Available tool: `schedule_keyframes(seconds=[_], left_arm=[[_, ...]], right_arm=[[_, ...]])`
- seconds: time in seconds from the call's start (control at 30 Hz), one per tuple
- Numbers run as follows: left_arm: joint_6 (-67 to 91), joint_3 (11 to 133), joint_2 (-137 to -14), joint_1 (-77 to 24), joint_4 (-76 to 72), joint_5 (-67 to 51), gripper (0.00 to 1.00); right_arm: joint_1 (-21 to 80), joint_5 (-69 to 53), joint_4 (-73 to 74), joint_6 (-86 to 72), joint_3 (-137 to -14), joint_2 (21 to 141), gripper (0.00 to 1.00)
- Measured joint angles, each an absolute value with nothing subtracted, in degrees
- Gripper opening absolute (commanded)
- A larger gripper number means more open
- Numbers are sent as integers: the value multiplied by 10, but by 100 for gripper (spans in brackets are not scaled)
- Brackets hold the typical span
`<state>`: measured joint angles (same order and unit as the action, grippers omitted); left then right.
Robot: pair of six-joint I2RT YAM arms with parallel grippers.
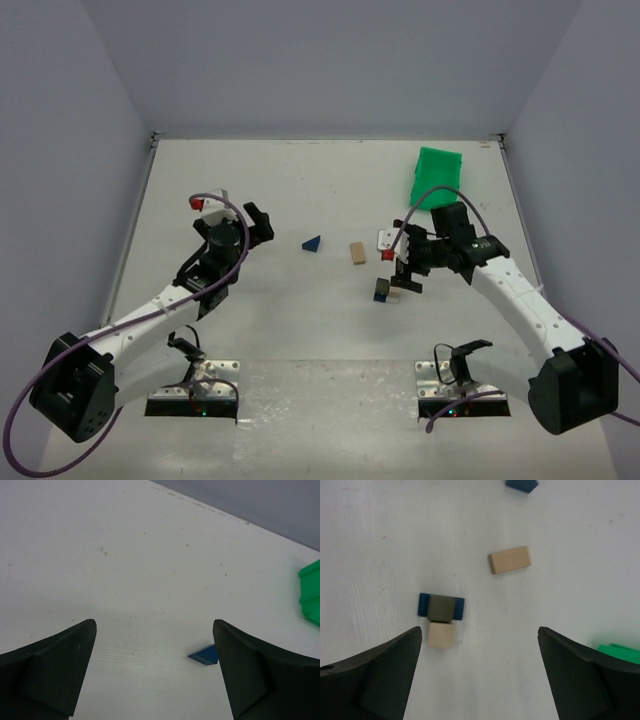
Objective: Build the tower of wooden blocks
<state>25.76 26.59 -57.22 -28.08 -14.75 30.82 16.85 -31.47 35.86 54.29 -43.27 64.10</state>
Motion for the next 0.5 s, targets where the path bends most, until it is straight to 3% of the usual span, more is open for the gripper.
schedule_keyframes(seconds=[0.27, 0.5], left_arm=[[264, 345, -667, -402, -152, 320, 100], [272, 353, -710, -417, -149, 295, 100]], right_arm=[[174, -307, 166, 416, -534, 682, 99], [174, -170, 20, 176, -630, 721, 99]])
